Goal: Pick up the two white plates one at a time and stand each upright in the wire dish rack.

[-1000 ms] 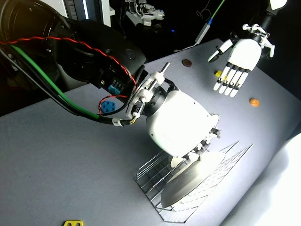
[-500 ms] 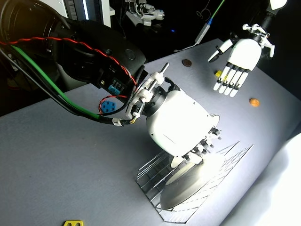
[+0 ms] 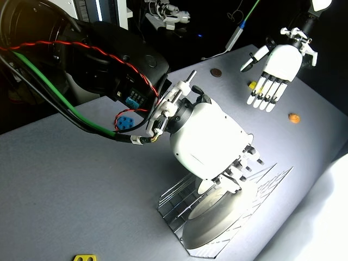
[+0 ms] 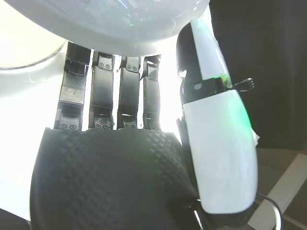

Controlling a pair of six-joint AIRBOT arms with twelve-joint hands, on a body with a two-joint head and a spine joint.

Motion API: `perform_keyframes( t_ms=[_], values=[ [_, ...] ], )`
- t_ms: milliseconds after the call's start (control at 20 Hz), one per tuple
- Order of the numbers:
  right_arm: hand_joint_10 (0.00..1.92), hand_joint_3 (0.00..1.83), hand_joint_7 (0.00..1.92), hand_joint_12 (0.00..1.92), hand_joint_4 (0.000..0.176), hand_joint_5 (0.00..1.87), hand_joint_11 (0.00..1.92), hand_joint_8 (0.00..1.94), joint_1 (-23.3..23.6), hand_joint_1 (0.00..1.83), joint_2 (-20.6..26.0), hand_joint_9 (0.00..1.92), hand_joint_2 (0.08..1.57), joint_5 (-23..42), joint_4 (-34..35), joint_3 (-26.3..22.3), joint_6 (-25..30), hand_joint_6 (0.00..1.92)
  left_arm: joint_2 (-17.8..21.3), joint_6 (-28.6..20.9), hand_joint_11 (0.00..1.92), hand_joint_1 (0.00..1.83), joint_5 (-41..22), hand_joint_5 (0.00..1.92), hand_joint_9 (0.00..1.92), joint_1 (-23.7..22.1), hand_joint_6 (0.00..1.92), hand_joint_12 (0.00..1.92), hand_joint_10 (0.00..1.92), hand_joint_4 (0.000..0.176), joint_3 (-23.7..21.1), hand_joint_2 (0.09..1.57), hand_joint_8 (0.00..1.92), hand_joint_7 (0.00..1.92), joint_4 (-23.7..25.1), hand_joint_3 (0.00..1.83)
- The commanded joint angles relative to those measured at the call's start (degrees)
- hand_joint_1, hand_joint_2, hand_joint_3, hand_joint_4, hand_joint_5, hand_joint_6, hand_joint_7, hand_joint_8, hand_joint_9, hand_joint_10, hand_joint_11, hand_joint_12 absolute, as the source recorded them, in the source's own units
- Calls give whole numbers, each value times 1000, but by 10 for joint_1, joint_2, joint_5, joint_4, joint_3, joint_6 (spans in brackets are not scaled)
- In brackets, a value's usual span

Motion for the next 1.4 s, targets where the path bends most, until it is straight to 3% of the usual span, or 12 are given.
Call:
perform_keyframes(
  t_ms=[0,250,650,900,1150,1350],
  values=[
    [640,0,726,1412,0,576,230,277,13,1044,5,542,1191,2,-15,0,3,434,6,-1,0,0,-5,189,136,-5,4,279,2,0,1,1176,2,168,-30,0],
    [630,3,733,1427,0,586,216,255,35,1027,11,544,1199,1,-15,-2,-5,410,6,-1,0,0,-5,183,143,-5,1,285,0,0,1,1176,1,171,-30,0],
    [705,0,726,1463,0,566,220,278,67,1050,47,523,1196,52,-20,-43,-72,483,6,-1,0,0,-9,164,122,-6,0,225,1,0,-1,1181,1,154,-30,0],
    [691,3,701,1443,0,529,199,269,91,1004,67,505,1214,164,-191,-81,-78,470,6,-1,0,0,-14,186,134,-18,6,281,2,0,-4,1177,3,164,-40,0],
    [676,0,704,1435,0,574,210,261,81,1019,91,505,1161,186,-307,-88,-92,468,6,-19,0,0,-46,177,132,-46,2,267,0,0,-20,1176,2,159,-77,1],
    [625,0,790,1375,0,677,276,273,74,1082,112,585,1075,179,-420,-83,-91,489,8,-19,0,0,-73,226,193,-55,8,382,11,0,-36,1187,11,227,-103,1]
  ],
)
